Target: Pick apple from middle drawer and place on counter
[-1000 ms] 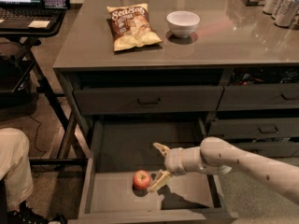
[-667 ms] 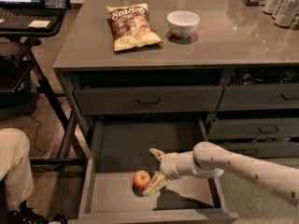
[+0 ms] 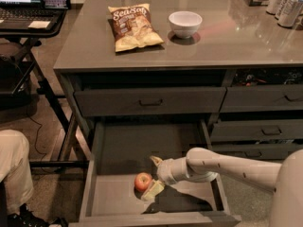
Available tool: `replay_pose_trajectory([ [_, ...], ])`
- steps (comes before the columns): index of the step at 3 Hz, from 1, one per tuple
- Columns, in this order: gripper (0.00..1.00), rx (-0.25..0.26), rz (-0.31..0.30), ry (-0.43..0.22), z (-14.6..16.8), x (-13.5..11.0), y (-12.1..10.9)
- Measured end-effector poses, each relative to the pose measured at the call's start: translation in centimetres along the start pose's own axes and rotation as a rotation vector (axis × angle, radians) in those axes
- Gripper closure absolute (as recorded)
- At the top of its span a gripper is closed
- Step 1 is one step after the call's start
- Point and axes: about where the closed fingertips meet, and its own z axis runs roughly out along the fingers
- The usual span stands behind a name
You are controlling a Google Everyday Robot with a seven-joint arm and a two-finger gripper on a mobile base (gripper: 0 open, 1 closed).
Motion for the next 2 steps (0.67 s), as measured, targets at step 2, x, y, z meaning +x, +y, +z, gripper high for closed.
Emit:
replay_pose_trajectory([
  [2,0.19,-0.007,0.002,0.008,2.5,1.2,0.4],
])
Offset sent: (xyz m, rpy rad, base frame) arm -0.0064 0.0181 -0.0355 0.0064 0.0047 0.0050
